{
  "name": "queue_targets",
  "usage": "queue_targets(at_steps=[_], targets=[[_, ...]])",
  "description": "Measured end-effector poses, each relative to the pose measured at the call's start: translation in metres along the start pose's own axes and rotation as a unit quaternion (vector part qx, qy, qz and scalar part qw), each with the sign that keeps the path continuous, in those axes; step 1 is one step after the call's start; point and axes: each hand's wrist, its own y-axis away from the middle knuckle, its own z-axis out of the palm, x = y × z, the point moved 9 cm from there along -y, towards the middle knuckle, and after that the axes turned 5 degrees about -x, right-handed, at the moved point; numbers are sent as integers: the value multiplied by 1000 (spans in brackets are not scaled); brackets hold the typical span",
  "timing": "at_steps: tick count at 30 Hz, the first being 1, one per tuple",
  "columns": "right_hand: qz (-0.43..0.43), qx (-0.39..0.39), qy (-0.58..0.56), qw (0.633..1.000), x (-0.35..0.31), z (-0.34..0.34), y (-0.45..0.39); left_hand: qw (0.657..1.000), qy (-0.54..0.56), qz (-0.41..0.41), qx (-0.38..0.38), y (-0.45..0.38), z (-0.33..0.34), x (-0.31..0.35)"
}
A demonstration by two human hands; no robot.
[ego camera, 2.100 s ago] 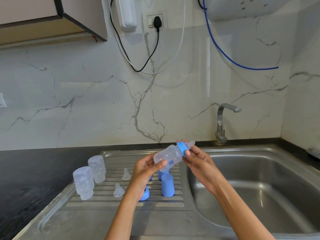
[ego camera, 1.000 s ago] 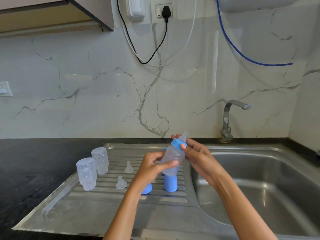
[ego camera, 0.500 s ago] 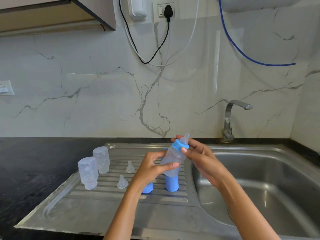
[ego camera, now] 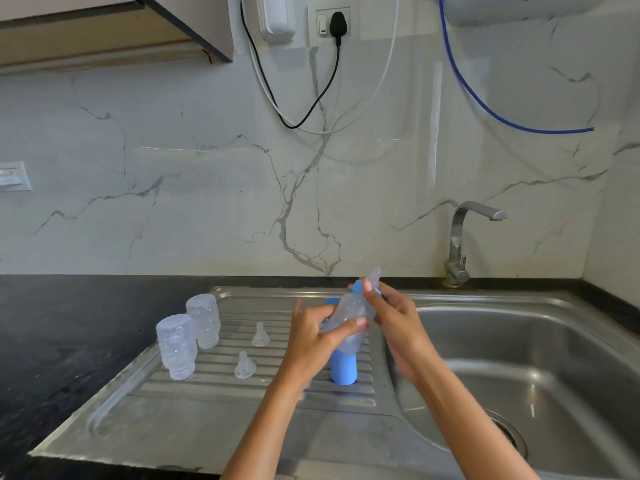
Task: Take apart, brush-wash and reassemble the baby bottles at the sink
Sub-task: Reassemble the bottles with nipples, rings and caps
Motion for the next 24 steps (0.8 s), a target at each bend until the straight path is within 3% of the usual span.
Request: queue_targets(at_steps=[3, 8, 14, 24], targets=[[18, -90, -60, 994, -7, 4, -1, 986, 152, -50, -54, 0, 1, -3], [31, -188, -139, 972, -11, 18, 1, 970, 195, -85, -116, 3, 9, -6], [12, -162, -131, 978, -16, 12, -1, 974, 171, -73, -127, 6, 13, -1], [4, -51, -73, 996, -16, -1, 1, 982, 149, -62, -95, 4, 20, -1]])
